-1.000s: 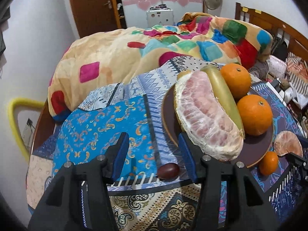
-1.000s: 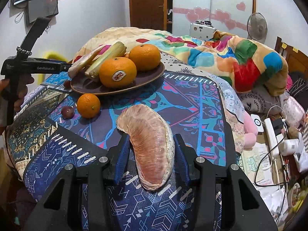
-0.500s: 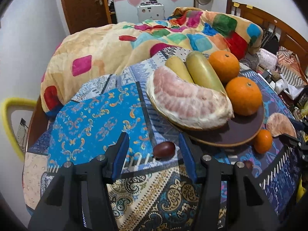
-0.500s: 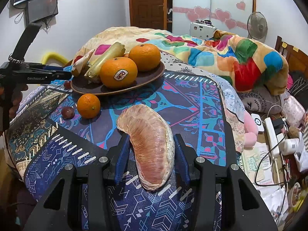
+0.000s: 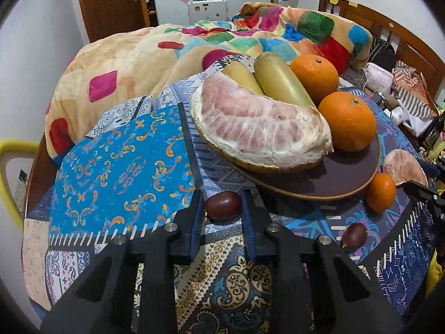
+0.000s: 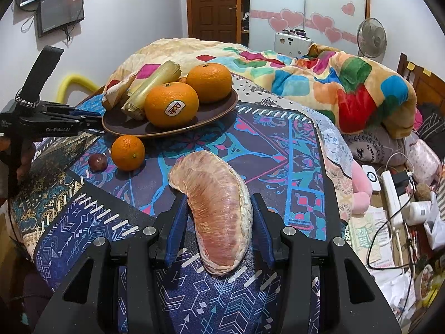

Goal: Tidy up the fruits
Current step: 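Grasp the dark red date with the left tool while the right tool lifts the slice, then place the date on the plate with the left tool while the right tool sets the slice there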

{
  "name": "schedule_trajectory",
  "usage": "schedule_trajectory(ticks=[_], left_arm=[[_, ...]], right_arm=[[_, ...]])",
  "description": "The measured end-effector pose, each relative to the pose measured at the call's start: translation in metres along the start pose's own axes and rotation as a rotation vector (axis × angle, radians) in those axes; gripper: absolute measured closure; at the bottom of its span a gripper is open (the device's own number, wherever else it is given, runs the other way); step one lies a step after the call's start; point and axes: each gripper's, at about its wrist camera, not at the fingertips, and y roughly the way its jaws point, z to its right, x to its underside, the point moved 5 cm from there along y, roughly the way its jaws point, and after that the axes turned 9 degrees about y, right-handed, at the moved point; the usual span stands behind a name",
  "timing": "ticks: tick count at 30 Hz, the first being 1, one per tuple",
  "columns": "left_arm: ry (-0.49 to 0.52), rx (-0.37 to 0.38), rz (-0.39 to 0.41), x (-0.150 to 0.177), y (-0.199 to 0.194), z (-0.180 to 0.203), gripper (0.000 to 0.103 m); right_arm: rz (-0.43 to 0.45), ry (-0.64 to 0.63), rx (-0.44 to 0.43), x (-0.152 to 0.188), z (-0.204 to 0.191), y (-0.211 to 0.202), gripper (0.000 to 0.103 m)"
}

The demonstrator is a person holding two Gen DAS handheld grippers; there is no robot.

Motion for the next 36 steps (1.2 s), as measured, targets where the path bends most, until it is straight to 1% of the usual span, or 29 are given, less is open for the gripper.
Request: schedule_trajectory(ticks=[4,6,10,17,22,25,30,34,36], left_arm=[[-0.019,-0.002,0.024,0.001,-0.011,-0.004,0.077],[-0.01,-0.008,0.04,0.0,-0.019,-0.003,0.077],[-0.001,-0.016,0.082,-0.007,-0.038,0.0,0.077],[0.008,-0.014,0.177,-0.037,-0.067,0.01,0.077],[0.017,-0.001,0.212,-0.063,-0.071,0.019,0.077],[0.025,0.005,0.214,-0.073,-0.067,0.023,0.077],[0.03,0.022,0.193,-0.085,-0.048,0.026,0.077],[0.026,0.047,0.155,-0.092,-0.029,0.023,0.077],[0.026,0.056,0.138,-0.094,-0.022,0.022,0.077]], right_arm=[[-0.001,0.016,-0.011,-0.002,0.001,-0.002,0.061],[0.0,0.022,-0.016,-0.003,0.002,-0.004,0.062],[0.026,0.022,-0.01,-0.011,0.003,-0.013,0.062],[0.094,0.009,-0.008,-0.035,-0.002,-0.029,0.062],[0.143,0.011,-0.024,-0.062,-0.009,-0.027,0.062],[0.162,0.008,-0.028,-0.076,-0.013,-0.021,0.062],[0.165,-0.006,-0.041,-0.098,-0.024,-0.005,0.062],[0.137,-0.012,-0.068,-0.112,-0.032,0.012,0.062],[0.107,-0.01,-0.085,-0.117,-0.035,0.024,0.062]])
